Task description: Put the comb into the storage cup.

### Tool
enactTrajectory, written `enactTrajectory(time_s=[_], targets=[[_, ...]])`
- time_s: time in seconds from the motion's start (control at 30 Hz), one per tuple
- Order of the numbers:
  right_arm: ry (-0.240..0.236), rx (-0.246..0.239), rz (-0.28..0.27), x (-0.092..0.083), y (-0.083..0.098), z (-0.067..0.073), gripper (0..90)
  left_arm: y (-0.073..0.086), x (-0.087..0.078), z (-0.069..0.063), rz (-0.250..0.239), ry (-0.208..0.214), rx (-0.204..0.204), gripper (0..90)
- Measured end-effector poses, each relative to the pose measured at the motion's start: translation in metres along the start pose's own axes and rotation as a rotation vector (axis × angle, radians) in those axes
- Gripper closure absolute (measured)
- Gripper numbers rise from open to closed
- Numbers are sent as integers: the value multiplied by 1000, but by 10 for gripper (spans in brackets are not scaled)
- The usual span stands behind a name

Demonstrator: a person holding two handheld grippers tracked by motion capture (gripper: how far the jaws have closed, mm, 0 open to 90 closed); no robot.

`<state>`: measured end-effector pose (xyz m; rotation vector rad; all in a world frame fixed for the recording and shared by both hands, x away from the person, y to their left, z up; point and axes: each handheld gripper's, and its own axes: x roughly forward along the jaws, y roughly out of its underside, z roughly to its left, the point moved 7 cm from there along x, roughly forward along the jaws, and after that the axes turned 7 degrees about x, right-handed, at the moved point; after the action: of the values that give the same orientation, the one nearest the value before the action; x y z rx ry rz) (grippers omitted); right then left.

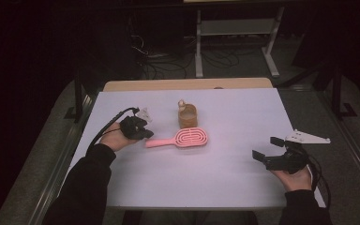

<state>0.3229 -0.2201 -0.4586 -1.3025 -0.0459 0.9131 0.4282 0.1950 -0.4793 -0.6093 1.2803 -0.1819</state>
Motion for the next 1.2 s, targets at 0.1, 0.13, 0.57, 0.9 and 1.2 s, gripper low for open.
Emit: enactTrajectory(time_s=[0.1, 0.13, 0.57, 0.9, 1.2], targets=[[0, 0, 2, 0, 0, 0, 0, 1, -9, 1, -17, 3, 6, 894], [0, 1, 2, 0, 0, 0, 0, 1, -12, 1, -19, 4, 6, 893], [-3, 1, 4, 1, 1, 0, 0, -12, -38, 8, -95, 33, 109, 860], [-6, 1, 5, 1, 1, 0, 0, -34, -47, 12, -113, 54, 154, 846], [-10, 0, 12, 2, 2, 0, 0, -51, -47, 14, -133, 56, 159, 753]])
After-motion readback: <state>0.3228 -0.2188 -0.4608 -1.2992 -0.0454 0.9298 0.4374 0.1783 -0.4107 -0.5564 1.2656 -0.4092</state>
